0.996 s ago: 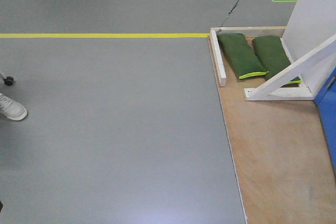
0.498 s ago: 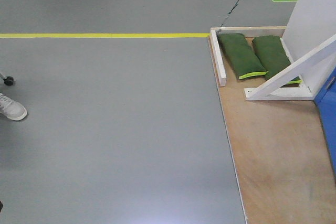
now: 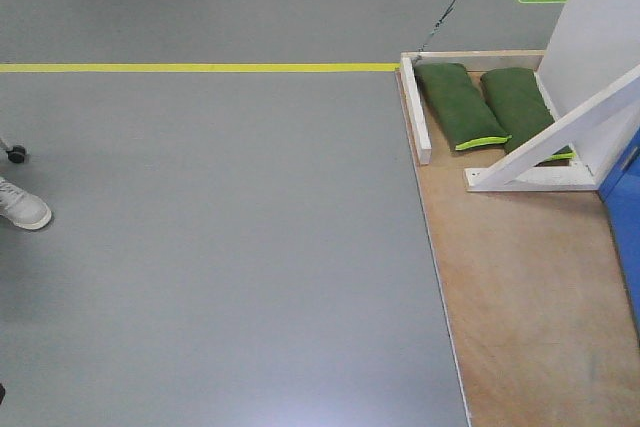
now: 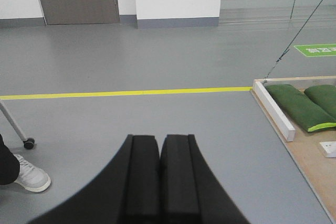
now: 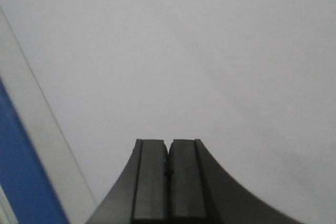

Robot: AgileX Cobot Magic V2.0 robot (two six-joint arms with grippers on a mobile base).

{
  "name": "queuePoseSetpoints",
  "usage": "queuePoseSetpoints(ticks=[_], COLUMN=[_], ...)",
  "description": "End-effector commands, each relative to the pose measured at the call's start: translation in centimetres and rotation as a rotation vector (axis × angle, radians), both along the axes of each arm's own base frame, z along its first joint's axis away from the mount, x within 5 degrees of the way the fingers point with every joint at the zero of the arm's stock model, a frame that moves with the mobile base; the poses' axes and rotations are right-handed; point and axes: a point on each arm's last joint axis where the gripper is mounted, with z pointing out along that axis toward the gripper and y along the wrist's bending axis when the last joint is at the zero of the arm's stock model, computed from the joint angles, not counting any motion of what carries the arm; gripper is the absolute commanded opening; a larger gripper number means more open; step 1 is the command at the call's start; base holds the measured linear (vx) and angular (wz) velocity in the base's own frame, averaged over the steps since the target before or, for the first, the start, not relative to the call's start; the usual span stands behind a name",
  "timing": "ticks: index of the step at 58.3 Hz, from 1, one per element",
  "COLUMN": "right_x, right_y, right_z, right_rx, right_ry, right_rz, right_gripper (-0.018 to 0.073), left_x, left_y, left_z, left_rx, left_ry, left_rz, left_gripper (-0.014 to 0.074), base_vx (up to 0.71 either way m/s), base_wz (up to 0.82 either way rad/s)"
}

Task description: Move to blue door and open it

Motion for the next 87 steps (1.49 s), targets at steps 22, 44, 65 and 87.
queuePoseSetpoints(ticks=[22,44,65,87], right_x=[1.1,3.9,5.1,5.7], right_y=[-3.6,-5.2,-6.6,-8.0], right_z=[-2.1,-3.1,-4.3,-6.2], right_rx=[-0.018,-0.053,-0.083,-0.016], right_ry=[0.181,0.183,0.178,0.091], right_rz=[-0.056,-0.013,-0.018,0.028], right_gripper=[0.0012,0.0012,0.0012,0.0012], left_x=[-0.1,-0.1,-0.1,-0.1], left_y=[-0.1,-0.1,-0.1,-0.1], left_z=[1.7,1.7,1.7,1.7], left_rx=[-0.011,-0.011,-0.011,-0.011], left_ry=[-0.121,-0.121,-0.121,-0.121], left_rz=[-0.012,-0.012,-0.012,-0.012], left_gripper=[0.0073,0.0073,0.0073,0.0073], base_vx=[0.00,0.00,0.00,0.00], base_wz=[0.00,0.00,0.00,0.00])
